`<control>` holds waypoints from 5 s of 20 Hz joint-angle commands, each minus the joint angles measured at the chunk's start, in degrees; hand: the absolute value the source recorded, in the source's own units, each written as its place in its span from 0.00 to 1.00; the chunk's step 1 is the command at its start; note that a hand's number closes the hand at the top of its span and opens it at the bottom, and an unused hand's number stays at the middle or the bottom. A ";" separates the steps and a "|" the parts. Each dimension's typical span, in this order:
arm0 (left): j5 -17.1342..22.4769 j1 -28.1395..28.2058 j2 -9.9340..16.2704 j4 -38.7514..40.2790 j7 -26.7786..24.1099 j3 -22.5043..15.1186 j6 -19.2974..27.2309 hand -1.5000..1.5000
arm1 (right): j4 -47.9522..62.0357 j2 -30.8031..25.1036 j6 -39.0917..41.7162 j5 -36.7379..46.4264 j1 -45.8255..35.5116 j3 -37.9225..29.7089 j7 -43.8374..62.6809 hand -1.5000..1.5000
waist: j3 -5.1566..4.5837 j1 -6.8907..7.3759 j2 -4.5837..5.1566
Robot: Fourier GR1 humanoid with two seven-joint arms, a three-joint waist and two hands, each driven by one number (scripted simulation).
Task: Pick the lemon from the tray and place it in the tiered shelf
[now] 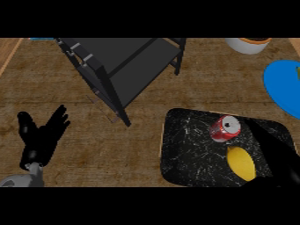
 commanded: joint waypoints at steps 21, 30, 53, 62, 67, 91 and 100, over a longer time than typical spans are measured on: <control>-4.19 -1.30 -4.13 -0.05 1.47 2.92 -2.49 0.50 | 20.94 3.22 4.23 15.54 -4.74 5.96 -18.67 1.00 | -0.10 1.01 0.39; -3.52 2.31 -3.04 -3.04 2.08 4.60 -5.33 0.50 | 11.91 8.75 -0.58 12.00 0.11 2.87 -23.52 1.00 | -0.09 -0.06 0.00; -4.70 2.65 -4.17 -1.44 0.32 4.94 -4.43 0.50 | -9.04 24.04 23.14 -8.77 -35.35 1.34 -18.98 1.00 | -0.14 0.28 -0.02; -5.62 1.56 -4.87 -1.20 0.75 4.13 -4.68 0.50 | 2.72 24.14 20.81 -20.70 -61.34 -12.52 -2.11 1.00 | -0.15 0.63 0.02; -5.69 0.61 -4.18 0.04 0.68 4.70 -5.50 0.50 | 13.27 22.99 18.26 -20.55 -72.65 -18.46 -0.86 1.00 | -0.14 0.77 0.13; -5.50 -1.93 -3.79 2.05 0.67 7.03 -6.07 0.50 | 64.08 19.28 4.35 -4.71 -90.67 -15.56 -36.83 1.00 | -0.16 1.40 0.49; -6.36 0.15 -4.95 -2.19 2.80 5.38 -5.33 0.50 | 77.85 18.22 -2.06 -1.57 -95.12 -17.25 -47.38 1.00 | -0.14 2.01 0.60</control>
